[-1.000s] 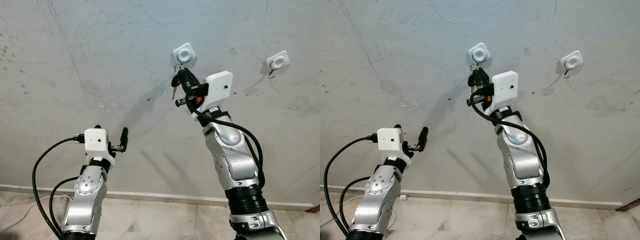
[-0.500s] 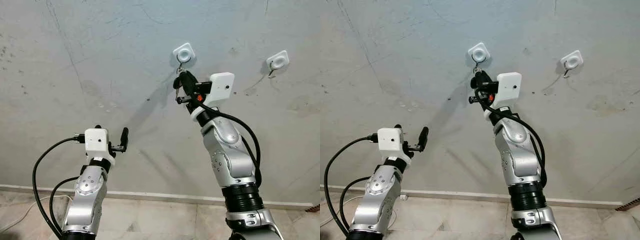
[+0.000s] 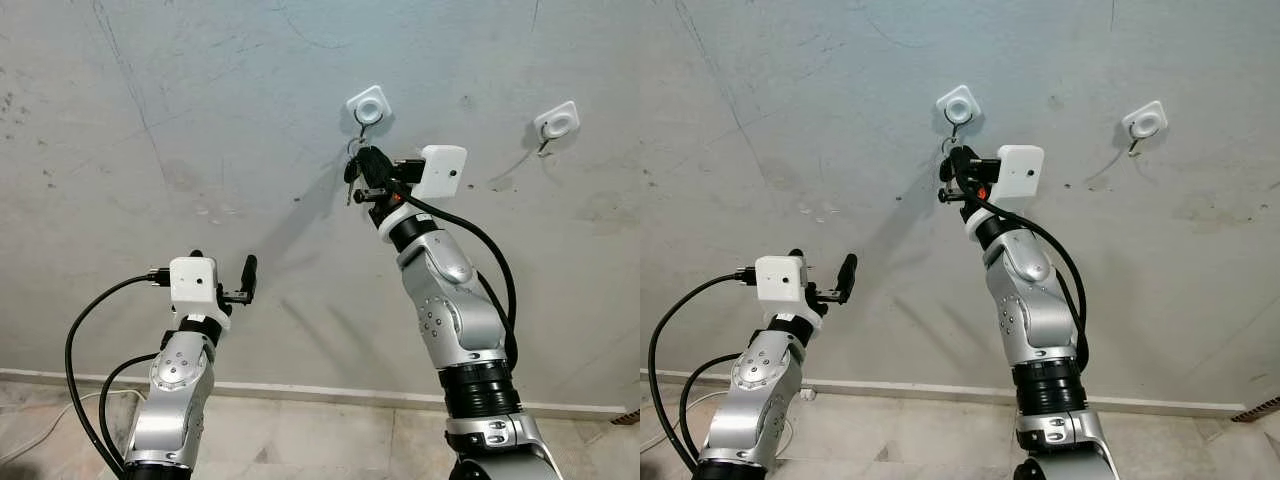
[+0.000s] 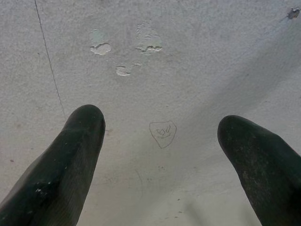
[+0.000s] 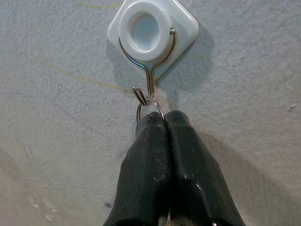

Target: Hang keys on a hook

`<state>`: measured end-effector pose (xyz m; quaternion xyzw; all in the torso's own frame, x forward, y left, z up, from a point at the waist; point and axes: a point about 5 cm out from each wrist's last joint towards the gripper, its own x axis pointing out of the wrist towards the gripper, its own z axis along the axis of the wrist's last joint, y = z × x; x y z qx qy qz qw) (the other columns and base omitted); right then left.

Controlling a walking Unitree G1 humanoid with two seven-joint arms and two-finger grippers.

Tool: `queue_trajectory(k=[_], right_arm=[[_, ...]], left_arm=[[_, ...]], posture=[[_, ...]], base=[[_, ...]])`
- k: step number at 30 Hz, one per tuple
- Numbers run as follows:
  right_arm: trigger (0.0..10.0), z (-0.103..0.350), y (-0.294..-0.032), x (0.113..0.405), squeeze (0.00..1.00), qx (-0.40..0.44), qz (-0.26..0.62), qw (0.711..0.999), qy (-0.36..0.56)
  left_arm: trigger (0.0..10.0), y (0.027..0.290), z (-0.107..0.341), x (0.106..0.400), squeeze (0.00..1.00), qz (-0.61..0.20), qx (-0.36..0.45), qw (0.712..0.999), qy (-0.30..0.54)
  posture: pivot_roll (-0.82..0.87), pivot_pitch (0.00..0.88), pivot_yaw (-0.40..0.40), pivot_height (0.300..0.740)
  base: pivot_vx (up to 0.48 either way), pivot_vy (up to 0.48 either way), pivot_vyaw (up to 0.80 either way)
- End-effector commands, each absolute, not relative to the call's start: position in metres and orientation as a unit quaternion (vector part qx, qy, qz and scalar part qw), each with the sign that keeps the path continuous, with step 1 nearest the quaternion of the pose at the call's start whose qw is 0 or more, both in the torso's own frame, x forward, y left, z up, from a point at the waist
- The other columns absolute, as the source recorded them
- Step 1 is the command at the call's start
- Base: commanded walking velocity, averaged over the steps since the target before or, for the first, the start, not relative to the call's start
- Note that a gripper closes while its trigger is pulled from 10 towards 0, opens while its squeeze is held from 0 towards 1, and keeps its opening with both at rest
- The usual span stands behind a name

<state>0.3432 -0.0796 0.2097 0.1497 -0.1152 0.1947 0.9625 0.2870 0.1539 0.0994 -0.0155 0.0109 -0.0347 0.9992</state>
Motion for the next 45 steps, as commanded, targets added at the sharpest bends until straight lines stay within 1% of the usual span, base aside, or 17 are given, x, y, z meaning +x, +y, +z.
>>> queue_trajectory(k=[1, 10, 18, 24, 32, 37, 41, 42, 43, 44, 45], right_arm=[[10.0, 0.206, -0.082, 0.345, 0.0, 0.157, 0.183, 0.965, -0.102], [10.0, 0.21, -0.083, 0.344, 0.0, 0.159, 0.19, 0.962, -0.113], [10.0, 0.216, -0.091, 0.344, 0.0, 0.151, 0.197, 0.96, -0.131], [10.0, 0.207, -0.097, 0.347, 0.0, 0.158, 0.167, 0.967, -0.107], [10.0, 0.193, -0.09, 0.344, 0.0, 0.165, 0.171, 0.968, -0.074], [10.0, 0.184, -0.09, 0.343, 0.0, 0.18, 0.169, 0.968, -0.049], [10.0, 0.174, -0.09, 0.341, 0.0, 0.176, 0.163, 0.97, -0.034], [10.0, 0.172, -0.091, 0.34, 0.38, 0.171, 0.159, 0.972, -0.031], [10.0, 0.17, -0.092, 0.34, 0.38, 0.168, 0.156, 0.973, -0.029], [10.0, 0.167, -0.093, 0.339, 1.0, 0.158, 0.157, 0.974, -0.031], [10.0, 0.165, -0.094, 0.337, 1.0, 0.129, 0.157, 0.978, -0.037]], left_arm=[[10.0, 0.153, 0.097, 0.288, 0.0, -0.04, -0.008, 0.999, 0.02], [10.0, 0.153, 0.098, 0.288, 0.0, -0.039, -0.008, 0.999, 0.017], [10.0, 0.153, 0.098, 0.288, 0.0, -0.038, -0.008, 0.999, 0.017], [10.0, 0.153, 0.098, 0.289, 0.0, -0.039, -0.008, 0.999, 0.018], [10.0, 0.153, 0.097, 0.288, 0.0, -0.039, -0.006, 0.999, 0.02], [10.0, 0.153, 0.097, 0.288, 0.0, -0.039, -0.006, 0.999, 0.02], [10.0, 0.153, 0.097, 0.288, 0.0, -0.039, -0.006, 0.999, 0.02], [10.0, 0.153, 0.097, 0.289, 0.0, -0.038, -0.007, 0.999, 0.02], [10.0, 0.153, 0.097, 0.289, 0.0, -0.038, -0.007, 0.999, 0.019], [10.0, 0.153, 0.098, 0.289, 0.0, -0.038, -0.007, 0.999, 0.018], [10.0, 0.153, 0.098, 0.289, 0.0, -0.039, -0.008, 0.999, 0.017]], posture=[[-0.01, 0.032, 0.011, 0.74], [-0.01, 0.031, 0.011, 0.74], [-0.01, 0.032, 0.012, 0.74], [-0.01, 0.03, 0.011, 0.74], [-0.01, 0.03, 0.012, 0.74], [-0.01, 0.029, 0.011, 0.74], [-0.01, 0.026, 0.008, 0.74], [-0.01, 0.025, 0.008, 0.74], [-0.01, 0.025, 0.008, 0.74], [-0.01, 0.025, 0.008, 0.74], [-0.01, 0.023, 0.009, 0.74]], base=[[0.0, 0.0, 0.0], [0.0, 0.0, 0.0], [0.0, 0.0, 0.0], [0.0, 0.0, 0.0], [0.0, 0.0, 0.0], [0.0, 0.0, 0.0], [0.0, 0.0, 0.0], [0.0, 0.0, 0.0], [0.0, 0.0, 0.0], [0.0, 0.0, 0.0], [0.0, 0.0, 0.0]])
